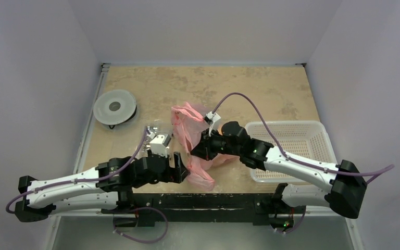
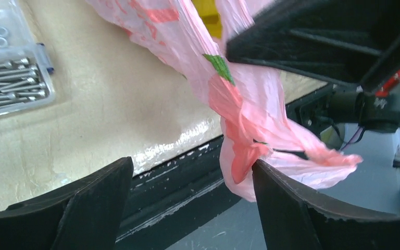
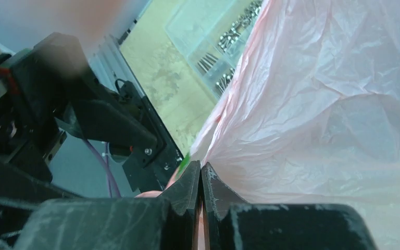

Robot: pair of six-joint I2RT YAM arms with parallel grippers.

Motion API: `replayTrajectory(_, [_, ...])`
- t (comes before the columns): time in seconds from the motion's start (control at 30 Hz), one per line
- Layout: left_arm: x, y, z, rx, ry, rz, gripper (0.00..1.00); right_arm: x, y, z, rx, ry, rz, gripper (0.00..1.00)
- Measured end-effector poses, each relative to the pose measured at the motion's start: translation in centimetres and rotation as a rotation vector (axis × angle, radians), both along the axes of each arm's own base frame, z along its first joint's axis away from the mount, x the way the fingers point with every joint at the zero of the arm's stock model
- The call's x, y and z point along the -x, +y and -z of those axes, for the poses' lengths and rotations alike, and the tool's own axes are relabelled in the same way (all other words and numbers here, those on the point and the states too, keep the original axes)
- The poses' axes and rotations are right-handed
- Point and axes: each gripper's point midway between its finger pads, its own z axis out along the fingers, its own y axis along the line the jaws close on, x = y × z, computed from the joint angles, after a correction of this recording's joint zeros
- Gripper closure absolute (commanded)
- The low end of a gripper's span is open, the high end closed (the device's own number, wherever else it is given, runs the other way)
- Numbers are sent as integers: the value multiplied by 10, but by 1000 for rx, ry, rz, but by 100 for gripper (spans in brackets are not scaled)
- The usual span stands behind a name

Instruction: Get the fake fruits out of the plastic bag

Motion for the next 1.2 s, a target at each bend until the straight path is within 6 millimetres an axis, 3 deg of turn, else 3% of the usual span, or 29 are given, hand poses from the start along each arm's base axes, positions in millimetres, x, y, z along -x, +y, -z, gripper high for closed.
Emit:
replayTrajectory(0.13, [-20,6,-14,20,-23,-73,14,0,-1,-14,-35,-32,1,100])
replayTrajectory(0.27, [-39,8,-17,23,-27,-119,12,0,-3,-10,-27,-30,7,100])
replayTrajectory(0.43, [-40,-7,-20,13,-21,-68,10,1,-5,-3,-14,-20,6,100])
replayTrajectory(0.57, [-34,-7,-24,24,-23,-22,10,2,-7,1,-9,-18,9,100])
replayTrajectory(0.87, [-15,45,-52,-6,-64,-13,12,1,-15,-12,-32,-47,36,100])
replayTrajectory(0.93, [-16,49,-58,1,-74,-25,11,1,-14,-11,-28,-44,36,100])
replayTrajectory(1.07, [-24,43,-62,4,-89,-50,11,1,-13,-5,-15,-33,36,100])
replayTrajectory(1.2, [-41,15,-56,-40,-67,-77,11,1,-12,-1,-11,-15,37,100])
